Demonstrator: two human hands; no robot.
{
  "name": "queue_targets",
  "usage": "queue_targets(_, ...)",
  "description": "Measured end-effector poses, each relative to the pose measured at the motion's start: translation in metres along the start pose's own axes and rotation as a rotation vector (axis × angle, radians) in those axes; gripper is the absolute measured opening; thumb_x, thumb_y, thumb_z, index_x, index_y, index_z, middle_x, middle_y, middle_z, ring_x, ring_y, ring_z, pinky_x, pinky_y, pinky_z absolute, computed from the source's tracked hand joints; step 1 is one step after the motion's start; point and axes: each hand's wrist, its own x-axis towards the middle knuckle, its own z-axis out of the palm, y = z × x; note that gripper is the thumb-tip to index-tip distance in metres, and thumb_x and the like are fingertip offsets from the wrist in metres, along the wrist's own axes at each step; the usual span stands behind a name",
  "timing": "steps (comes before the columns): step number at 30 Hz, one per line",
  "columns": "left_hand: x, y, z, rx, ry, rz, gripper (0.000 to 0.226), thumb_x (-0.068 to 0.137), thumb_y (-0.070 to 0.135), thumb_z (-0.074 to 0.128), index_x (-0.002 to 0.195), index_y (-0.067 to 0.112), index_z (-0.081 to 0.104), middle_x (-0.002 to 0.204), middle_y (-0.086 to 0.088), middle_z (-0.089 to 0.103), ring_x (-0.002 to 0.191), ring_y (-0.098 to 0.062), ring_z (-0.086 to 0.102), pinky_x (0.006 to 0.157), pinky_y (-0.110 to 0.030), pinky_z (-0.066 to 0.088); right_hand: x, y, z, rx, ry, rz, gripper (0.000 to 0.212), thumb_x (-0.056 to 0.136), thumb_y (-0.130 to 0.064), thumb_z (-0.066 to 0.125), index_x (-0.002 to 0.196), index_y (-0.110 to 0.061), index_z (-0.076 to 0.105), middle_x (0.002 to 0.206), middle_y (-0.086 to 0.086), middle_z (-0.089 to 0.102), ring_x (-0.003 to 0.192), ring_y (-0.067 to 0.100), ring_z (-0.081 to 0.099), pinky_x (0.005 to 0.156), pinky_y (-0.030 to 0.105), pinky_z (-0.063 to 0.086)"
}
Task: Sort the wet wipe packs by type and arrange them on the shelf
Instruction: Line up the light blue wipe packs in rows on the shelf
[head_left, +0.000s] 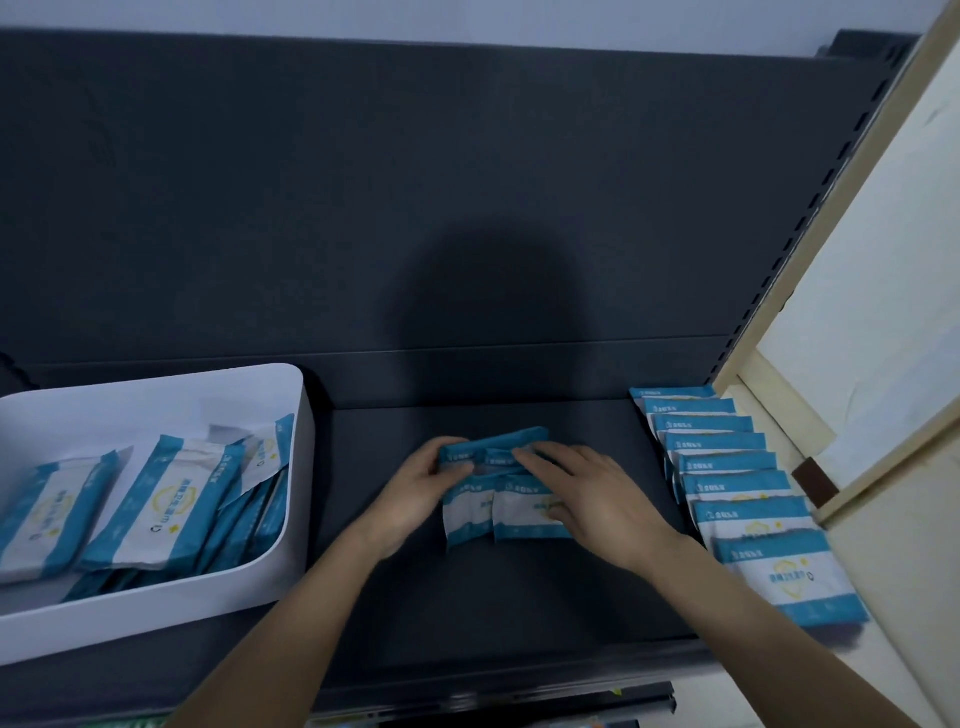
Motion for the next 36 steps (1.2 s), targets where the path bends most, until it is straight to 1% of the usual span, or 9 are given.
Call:
queue_targets(2, -0.002, -0.002, 0.005, -0.108, -0.072, -0.053, 0.038, 0.093, 0.034, 0.056, 0.128, 0.020, 0.048, 0.120, -0.005, 0.063, 0.109, -0.017, 0.062, 0.097, -0.033, 0.049, 0.002, -0.002, 0.001, 0.034, 0.028, 0.027, 0.081, 0.072, -0.012, 0.078, 0.142, -0.016, 0.039, 0.133, 0.007, 0.054, 0.108, 0.030, 0.059, 0.085, 0.042, 0.054)
queue_targets(6, -0.004, -0.001, 0.027, 0.378, -0.021, 0.033, 0.071, 0.073, 0.013, 0.082, 0.127, 0.024, 0.036, 0.109, 0.011, 0.055, 0.094, 0.002, 0.058, 0.073, -0.008, 0.049, 0.005, -0.004, 0.002, 0.112, 0.081, 0.048, 0.075, 0.077, -0.014, 0.073, 0.143, -0.014, 0.037, 0.133, 0.008, 0.047, 0.113, 0.026, 0.054, 0.086, 0.039, 0.055)
queue_targets(11, 0.003, -0.003, 0.031, 0.388, 0.175, 0.171, 0.048, 0.068, 0.007, 0.083, 0.101, 0.024, 0.052, 0.096, 0.011, 0.061, 0.081, 0.004, 0.059, 0.067, -0.010, 0.049, 0.000, -0.004, 0.003, 0.173, 0.234, 0.233, 0.089, 0.072, -0.032, 0.080, 0.145, -0.018, 0.032, 0.136, 0.004, 0.039, 0.123, 0.020, 0.039, 0.098, 0.035, 0.047)
queue_targets(13, 0.005, -0.002, 0.025, 0.376, 0.187, 0.202, 0.047, 0.067, 0.005, 0.084, 0.098, 0.025, 0.055, 0.095, 0.011, 0.062, 0.080, 0.006, 0.060, 0.066, -0.010, 0.049, 0.000, -0.005, -0.001, 0.399, 0.210, 0.470, 0.100, 0.069, -0.036, 0.083, 0.149, -0.021, 0.024, 0.133, -0.009, 0.035, 0.123, 0.006, 0.033, 0.102, 0.022, 0.035)
queue_targets(16, 0.005, 0.002, 0.020, 0.320, 0.118, 0.164, 0.049, 0.068, 0.003, 0.083, 0.105, 0.023, 0.058, 0.101, 0.008, 0.064, 0.083, 0.005, 0.063, 0.069, -0.012, 0.051, -0.002, -0.004, 0.000, 0.868, 0.133, 0.688, 0.094, 0.068, -0.020, 0.085, 0.144, -0.026, 0.030, 0.120, -0.013, 0.055, 0.113, 0.004, 0.054, 0.091, 0.015, 0.045)
queue_targets(20, 0.002, -0.001, 0.011, 0.098, -0.002, 0.086, 0.053, 0.073, -0.001, 0.079, 0.117, 0.023, 0.062, 0.111, 0.002, 0.069, 0.098, -0.006, 0.067, 0.080, -0.017, 0.053, -0.006, -0.008, 0.005, 1.094, 0.166, 0.716, 0.068, 0.071, -0.003, 0.080, 0.127, -0.027, 0.048, 0.112, -0.007, 0.063, 0.104, 0.008, 0.063, 0.079, 0.018, 0.053)
queue_targets(27, -0.001, -0.005, 0.031, -0.193, 0.180, 0.115, 0.031, 0.087, 0.025, 0.062, 0.113, 0.007, 0.059, 0.103, -0.004, 0.067, 0.085, -0.010, 0.069, 0.070, -0.021, 0.054, 0.003, -0.016, 0.004, 1.192, 0.142, 0.717, 0.060, 0.071, -0.005, 0.081, 0.116, -0.023, 0.046, 0.112, -0.005, 0.057, 0.101, 0.008, 0.061, 0.076, 0.019, 0.054)
queue_targets(31, 0.003, -0.001, 0.049, -0.185, 0.178, 0.150, 0.054, 0.084, 0.050, 0.046, 0.110, 0.003, 0.056, 0.094, -0.004, 0.063, 0.081, -0.009, 0.064, 0.072, -0.025, 0.054, 0.003, -0.018, 0.007, 1.164, 0.180, 0.706, 0.077, 0.067, -0.005, 0.083, 0.126, -0.026, 0.038, 0.116, -0.010, 0.051, 0.104, 0.000, 0.056, 0.082, 0.018, 0.052)
queue_targets(36, 0.003, -0.009, 0.048, 0.025, 0.073, 0.089, 0.042, 0.086, 0.027, 0.068, 0.119, 0.020, 0.042, 0.111, -0.002, 0.057, 0.093, -0.005, 0.061, 0.075, -0.018, 0.052, -0.001, -0.014, 0.006, 1.064, 0.150, 0.664, 0.070, 0.071, -0.007, 0.082, 0.124, -0.029, 0.042, 0.112, -0.011, 0.055, 0.101, 0.004, 0.058, 0.082, 0.013, 0.051)
